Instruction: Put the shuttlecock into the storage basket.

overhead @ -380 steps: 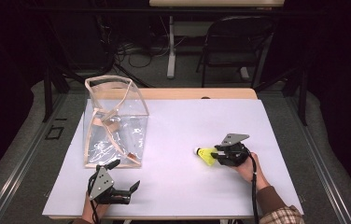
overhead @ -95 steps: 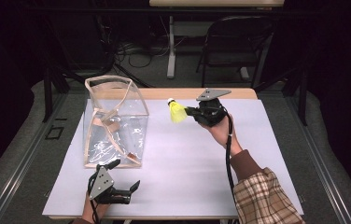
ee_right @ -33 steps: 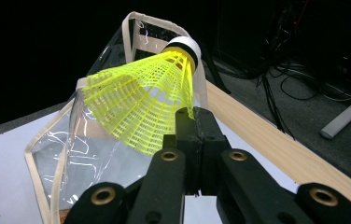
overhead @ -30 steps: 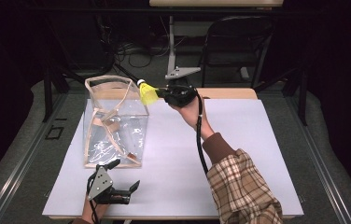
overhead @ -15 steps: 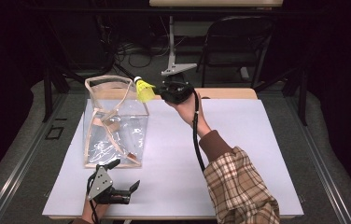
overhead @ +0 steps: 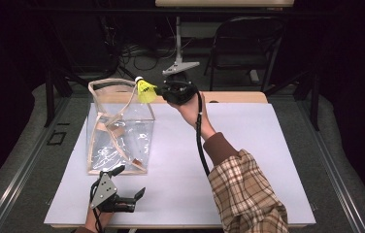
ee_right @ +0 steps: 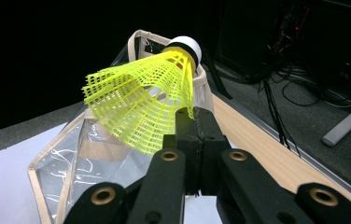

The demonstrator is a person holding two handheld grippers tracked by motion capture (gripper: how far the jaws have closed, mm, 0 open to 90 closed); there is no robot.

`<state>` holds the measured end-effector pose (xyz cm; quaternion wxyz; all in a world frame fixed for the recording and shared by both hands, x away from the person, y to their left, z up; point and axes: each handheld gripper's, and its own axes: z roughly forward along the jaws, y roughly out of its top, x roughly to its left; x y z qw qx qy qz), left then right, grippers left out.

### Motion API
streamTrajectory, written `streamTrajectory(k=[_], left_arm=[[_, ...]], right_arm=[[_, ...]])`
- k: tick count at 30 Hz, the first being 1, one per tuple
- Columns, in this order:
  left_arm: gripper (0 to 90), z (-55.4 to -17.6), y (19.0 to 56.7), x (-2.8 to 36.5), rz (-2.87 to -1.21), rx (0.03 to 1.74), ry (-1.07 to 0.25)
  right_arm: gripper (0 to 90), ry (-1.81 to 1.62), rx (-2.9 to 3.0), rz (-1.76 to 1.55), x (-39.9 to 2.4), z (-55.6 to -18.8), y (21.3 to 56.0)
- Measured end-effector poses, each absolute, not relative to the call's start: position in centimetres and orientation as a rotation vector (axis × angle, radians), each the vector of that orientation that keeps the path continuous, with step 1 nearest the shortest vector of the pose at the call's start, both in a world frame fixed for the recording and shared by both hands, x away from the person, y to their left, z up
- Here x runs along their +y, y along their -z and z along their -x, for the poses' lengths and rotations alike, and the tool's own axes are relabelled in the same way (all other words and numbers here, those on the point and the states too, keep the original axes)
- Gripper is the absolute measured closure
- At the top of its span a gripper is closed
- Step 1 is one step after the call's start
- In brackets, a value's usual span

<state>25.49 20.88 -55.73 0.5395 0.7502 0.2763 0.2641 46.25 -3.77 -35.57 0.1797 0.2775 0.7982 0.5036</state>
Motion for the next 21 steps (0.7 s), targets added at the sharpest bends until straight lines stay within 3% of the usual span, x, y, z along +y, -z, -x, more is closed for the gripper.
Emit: streamTrajectory(k=[21], left_arm=[[0.0,-25.4,55.6,21.0,-1.775,0.652,-0.625]], right_arm=[[90.0,-1.414,2.272,-0.784,-0.7,-47.1,34.6]])
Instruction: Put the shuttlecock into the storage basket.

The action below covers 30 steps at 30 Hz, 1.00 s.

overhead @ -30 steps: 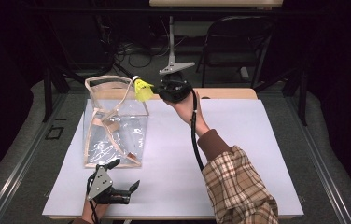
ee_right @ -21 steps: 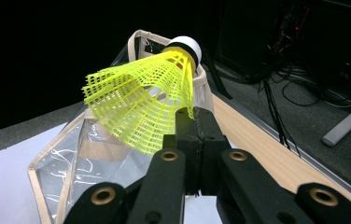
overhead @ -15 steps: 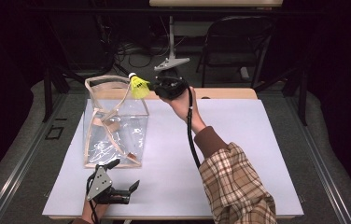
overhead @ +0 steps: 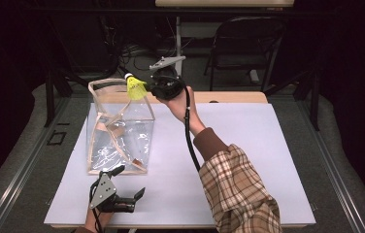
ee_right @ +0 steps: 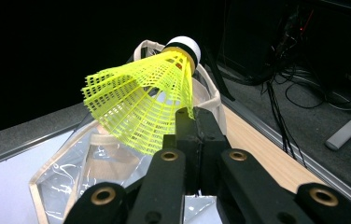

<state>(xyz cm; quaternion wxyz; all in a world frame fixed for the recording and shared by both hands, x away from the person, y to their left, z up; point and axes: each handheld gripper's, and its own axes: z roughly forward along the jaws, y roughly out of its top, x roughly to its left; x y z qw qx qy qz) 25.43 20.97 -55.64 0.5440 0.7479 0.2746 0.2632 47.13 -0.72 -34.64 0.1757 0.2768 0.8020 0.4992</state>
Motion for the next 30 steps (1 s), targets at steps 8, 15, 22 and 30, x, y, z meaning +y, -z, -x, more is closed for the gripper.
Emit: streamTrajectory(k=[8,15,22,30], left_arm=[[0.0,-25.4,55.6,21.0,-1.77,0.652,-0.614],[0.0,-25.4,55.6,21.0,-1.767,0.655,-0.612],[0.0,-25.4,55.6,21.0,-1.767,0.651,-0.611],[0.0,-25.4,55.6,21.0,-1.763,0.646,-0.61]], right_arm=[[90.0,-1.404,2.277,-0.788,0.5,-47.5,34.5],[90.0,-1.395,2.284,-0.794,1.6,-47.9,34.7],[90.0,-1.388,2.286,-0.807,2.7,-48.1,34.7],[90.0,-1.359,2.296,-0.82,3.9,-48.4,35.0]])
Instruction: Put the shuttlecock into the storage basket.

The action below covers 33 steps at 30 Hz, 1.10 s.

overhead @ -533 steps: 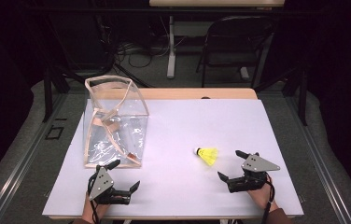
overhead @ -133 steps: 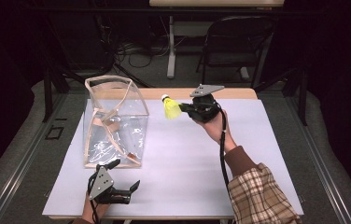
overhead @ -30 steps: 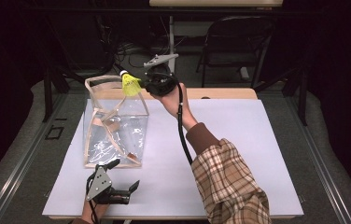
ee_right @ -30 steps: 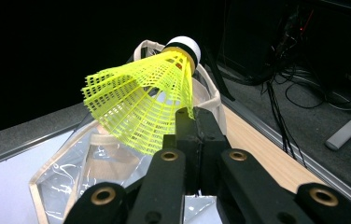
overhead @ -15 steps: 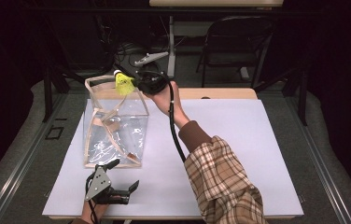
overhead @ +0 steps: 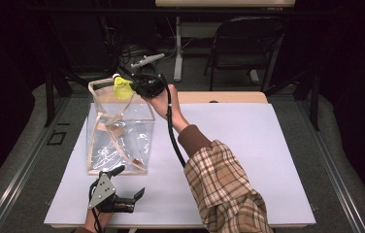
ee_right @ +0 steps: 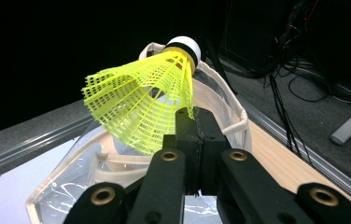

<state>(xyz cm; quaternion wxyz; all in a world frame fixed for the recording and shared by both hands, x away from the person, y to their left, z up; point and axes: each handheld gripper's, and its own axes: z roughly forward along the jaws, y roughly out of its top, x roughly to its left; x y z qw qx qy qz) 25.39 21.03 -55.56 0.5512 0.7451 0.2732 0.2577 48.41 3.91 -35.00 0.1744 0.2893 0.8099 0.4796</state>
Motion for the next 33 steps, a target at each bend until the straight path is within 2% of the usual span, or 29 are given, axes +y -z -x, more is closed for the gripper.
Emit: streamTrajectory(k=[33], left_arm=[[0.0,-25.4,55.5,21.1,-1.758,0.641,-0.609]], right_arm=[[90.0,-1.289,2.33,-0.855,6.3,-49.2,36.7]])
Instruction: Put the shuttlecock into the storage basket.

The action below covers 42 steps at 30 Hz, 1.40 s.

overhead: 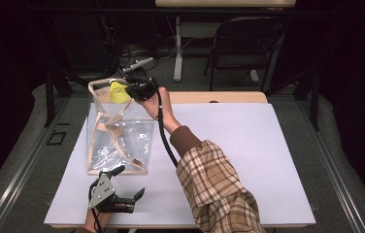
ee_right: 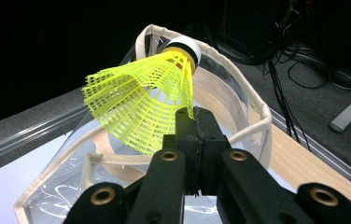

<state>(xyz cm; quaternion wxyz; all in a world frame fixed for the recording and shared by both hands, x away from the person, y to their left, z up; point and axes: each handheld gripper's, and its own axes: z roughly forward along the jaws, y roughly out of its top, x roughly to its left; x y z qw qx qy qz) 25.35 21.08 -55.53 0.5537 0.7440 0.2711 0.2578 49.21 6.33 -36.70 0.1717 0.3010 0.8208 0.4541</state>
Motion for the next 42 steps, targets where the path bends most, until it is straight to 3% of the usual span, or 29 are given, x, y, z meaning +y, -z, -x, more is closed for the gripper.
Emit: streamTrajectory(k=[4,9,21,29,42], left_arm=[[0.0,-25.3,55.5,21.1,-1.759,0.64,-0.608],[0.0,-25.3,55.5,21.1,-1.759,0.64,-0.607],[0.0,-25.4,55.6,20.9,-1.765,0.646,-0.607],[0.0,-25.5,55.6,20.8,-1.772,0.649,-0.608],[0.0,-25.6,55.7,20.7,-1.776,0.655,-0.604]], right_arm=[[89.3,-1.279,2.334,-0.855,6.7,-49.2,36.9],[69.8,-1.284,2.326,-0.861,6.6,-49.0,36.6],[44.1,-1.339,2.352,-0.864,2.9,-48.5,36.1],[21.1,-1.375,2.367,-0.861,0.5,-47.9,36.0],[5.9,-1.392,2.386,-0.829,-2.3,-46.8,36.6]])
